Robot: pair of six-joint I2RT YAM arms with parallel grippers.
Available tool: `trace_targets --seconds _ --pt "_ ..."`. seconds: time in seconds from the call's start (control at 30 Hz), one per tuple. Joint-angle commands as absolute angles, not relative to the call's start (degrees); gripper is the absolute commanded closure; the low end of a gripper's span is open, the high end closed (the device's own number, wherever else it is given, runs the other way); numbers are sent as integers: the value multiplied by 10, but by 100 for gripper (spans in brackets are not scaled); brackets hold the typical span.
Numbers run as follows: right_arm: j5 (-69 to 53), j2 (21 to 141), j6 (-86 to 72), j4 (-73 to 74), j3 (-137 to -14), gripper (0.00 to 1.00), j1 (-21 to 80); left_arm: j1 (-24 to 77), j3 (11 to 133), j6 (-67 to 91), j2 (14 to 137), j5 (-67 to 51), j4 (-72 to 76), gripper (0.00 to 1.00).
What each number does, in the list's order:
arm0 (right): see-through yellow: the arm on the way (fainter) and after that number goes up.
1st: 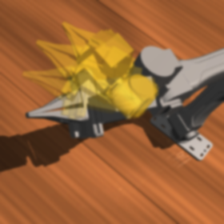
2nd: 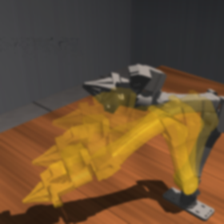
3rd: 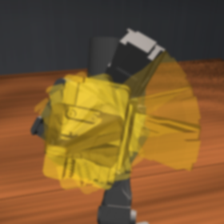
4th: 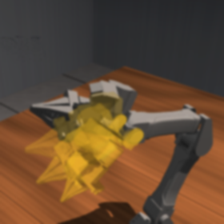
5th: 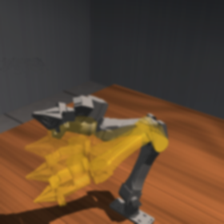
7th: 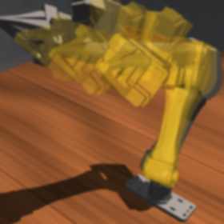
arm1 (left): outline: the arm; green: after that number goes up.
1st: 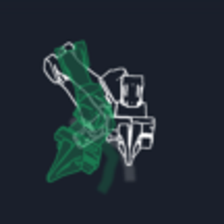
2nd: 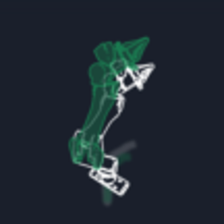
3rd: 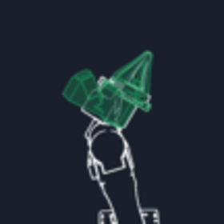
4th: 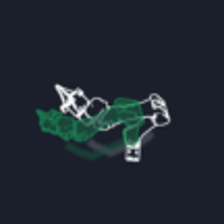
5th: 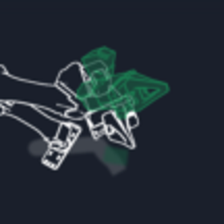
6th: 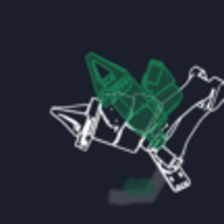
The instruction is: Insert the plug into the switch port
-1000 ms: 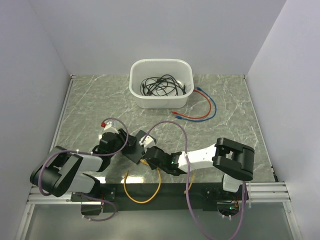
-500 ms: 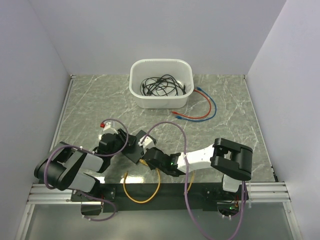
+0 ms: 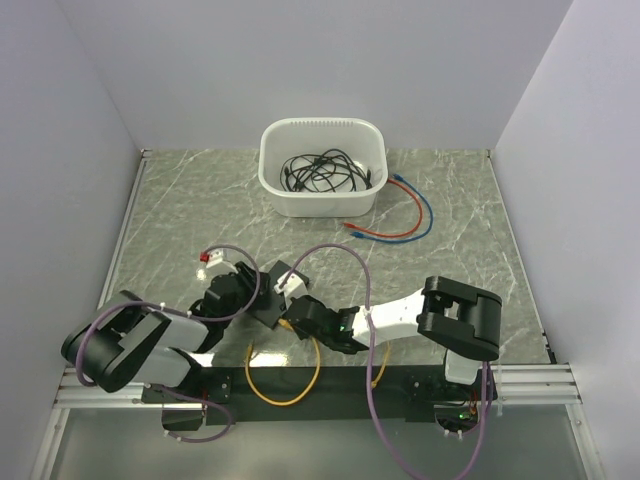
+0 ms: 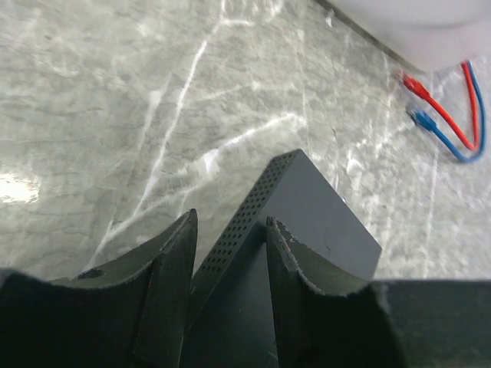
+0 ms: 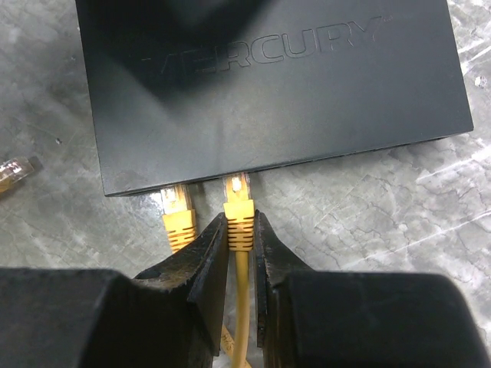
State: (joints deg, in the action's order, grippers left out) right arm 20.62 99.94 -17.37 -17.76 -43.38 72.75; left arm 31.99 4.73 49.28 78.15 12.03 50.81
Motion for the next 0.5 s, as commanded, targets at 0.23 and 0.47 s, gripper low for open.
trace_targets --seconds 0.23,0.47 --pt "151 1059 -168 -317 -485 100 722 490 18 639 834 -13 503 58" --pt "152 1079 -170 -310 -500 100 721 519 29 650 774 18 438 57"
